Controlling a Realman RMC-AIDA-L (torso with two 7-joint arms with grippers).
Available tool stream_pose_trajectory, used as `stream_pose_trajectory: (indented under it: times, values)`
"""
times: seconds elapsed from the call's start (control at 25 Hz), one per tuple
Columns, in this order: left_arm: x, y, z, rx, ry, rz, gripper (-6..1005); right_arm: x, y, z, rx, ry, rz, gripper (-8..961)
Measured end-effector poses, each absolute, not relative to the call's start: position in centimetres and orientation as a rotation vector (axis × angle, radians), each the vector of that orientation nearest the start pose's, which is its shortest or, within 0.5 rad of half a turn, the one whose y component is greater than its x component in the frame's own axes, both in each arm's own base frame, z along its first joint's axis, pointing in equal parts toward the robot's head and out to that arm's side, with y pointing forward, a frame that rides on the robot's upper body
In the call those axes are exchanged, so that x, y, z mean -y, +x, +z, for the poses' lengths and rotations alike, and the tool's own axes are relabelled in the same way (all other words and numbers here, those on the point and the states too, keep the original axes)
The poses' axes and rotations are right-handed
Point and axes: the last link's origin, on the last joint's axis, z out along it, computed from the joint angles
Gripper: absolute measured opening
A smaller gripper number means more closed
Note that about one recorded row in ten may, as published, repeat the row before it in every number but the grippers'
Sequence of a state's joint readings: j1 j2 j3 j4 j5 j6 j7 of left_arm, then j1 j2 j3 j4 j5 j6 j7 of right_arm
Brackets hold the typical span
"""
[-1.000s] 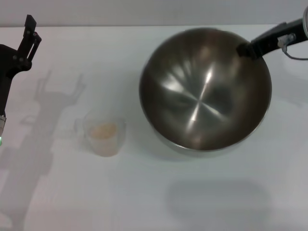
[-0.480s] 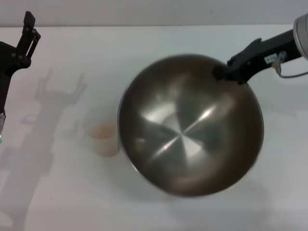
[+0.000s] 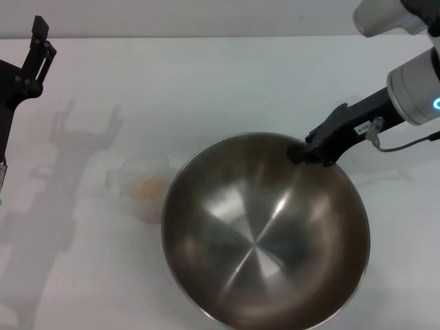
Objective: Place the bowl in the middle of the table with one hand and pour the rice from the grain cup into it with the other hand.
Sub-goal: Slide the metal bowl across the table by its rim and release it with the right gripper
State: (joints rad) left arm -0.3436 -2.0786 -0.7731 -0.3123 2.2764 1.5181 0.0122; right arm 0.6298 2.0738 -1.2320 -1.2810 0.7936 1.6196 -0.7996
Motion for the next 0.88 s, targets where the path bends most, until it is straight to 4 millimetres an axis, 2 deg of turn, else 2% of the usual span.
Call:
stream_pose_trajectory:
  times: [0.24,0.88]
  values:
    - [-29.7,-27.7,-0.1,0.213,-1.478,-0.955,862,-35.7,16.5,-0.3,-0.889,-2.854,-0.223,22]
    - [-29.4,-27.6,0.2,0.195,-1.462,-0.973,862,-35.9,17.7,-1.1,-0.961,-2.831,-0.333,25]
